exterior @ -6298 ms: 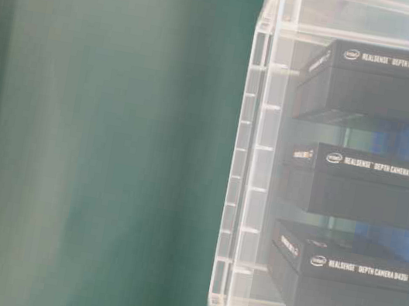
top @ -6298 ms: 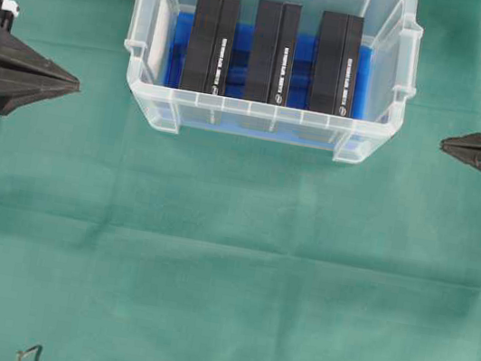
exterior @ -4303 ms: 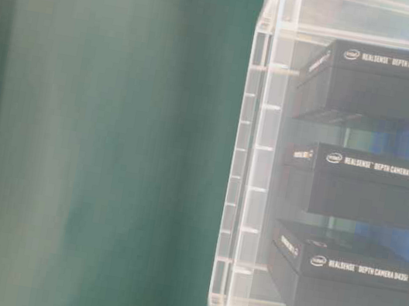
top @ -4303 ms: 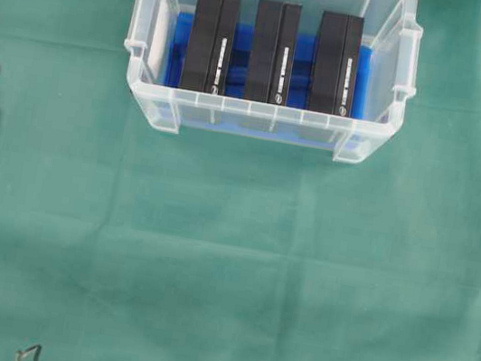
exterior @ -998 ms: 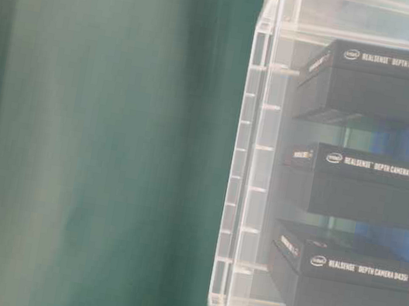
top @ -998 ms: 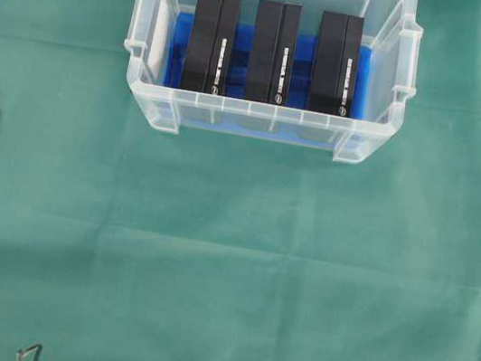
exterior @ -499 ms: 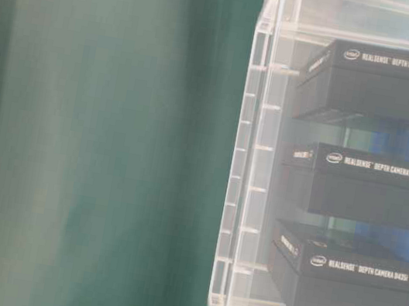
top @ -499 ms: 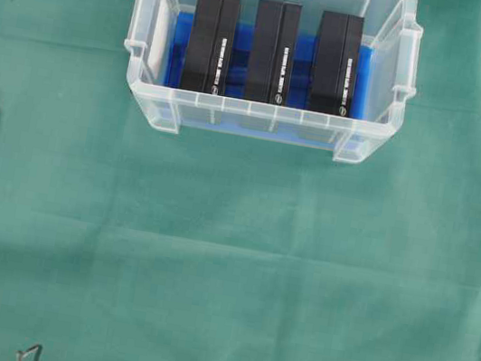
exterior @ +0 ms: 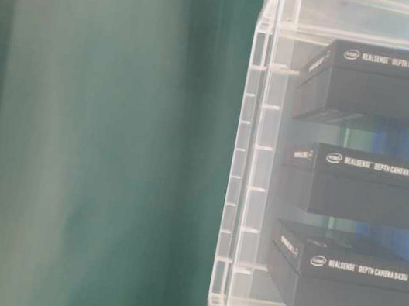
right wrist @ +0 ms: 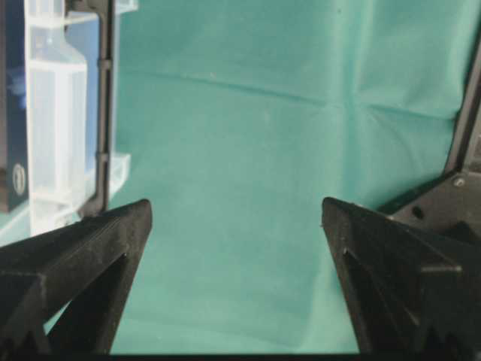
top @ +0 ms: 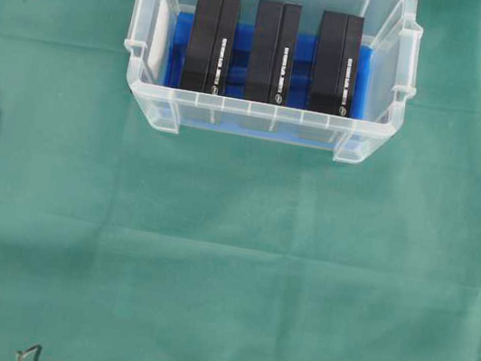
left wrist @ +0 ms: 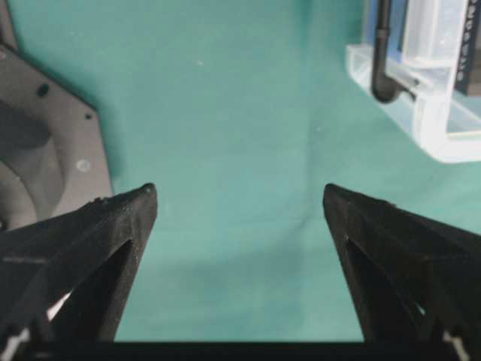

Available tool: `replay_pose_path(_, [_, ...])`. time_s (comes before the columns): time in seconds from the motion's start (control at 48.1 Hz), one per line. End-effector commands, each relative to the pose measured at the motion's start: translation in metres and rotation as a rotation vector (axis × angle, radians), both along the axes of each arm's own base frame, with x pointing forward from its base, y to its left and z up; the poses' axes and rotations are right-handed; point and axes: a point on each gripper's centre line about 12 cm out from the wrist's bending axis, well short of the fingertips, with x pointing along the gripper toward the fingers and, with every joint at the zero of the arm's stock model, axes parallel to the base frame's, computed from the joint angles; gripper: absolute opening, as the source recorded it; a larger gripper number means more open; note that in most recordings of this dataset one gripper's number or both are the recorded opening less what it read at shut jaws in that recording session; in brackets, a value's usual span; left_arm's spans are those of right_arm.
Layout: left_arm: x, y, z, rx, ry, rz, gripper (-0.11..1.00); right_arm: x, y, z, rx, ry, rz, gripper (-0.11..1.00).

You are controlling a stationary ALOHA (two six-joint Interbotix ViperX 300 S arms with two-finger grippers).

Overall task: Take the box out of the case with both arms.
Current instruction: 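Move both grippers open above the left and right box pairs in the bin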

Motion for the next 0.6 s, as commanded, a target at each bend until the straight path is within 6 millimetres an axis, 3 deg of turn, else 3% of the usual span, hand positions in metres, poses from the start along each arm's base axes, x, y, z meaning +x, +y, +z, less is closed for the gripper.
replay_pose_path(0.0, [0.010,0.001,0.008,0.006,-0.018,-0.002,0.88,0.011,-0.001,0.008,-0.019,-0.049,0.013,0.97])
replay_pose_path(0.229, [0.044,0.008,0.006,-0.001,-0.005,-0.026,0.87,0.042,-0.007,0.007,-0.015,-0.057,0.045,0.97])
replay_pose_path(0.582, [0.096,0.021,0.000,0.016,-0.027,-0.065,0.87,0.108,-0.014,0.012,-0.017,-0.081,0.116,0.97])
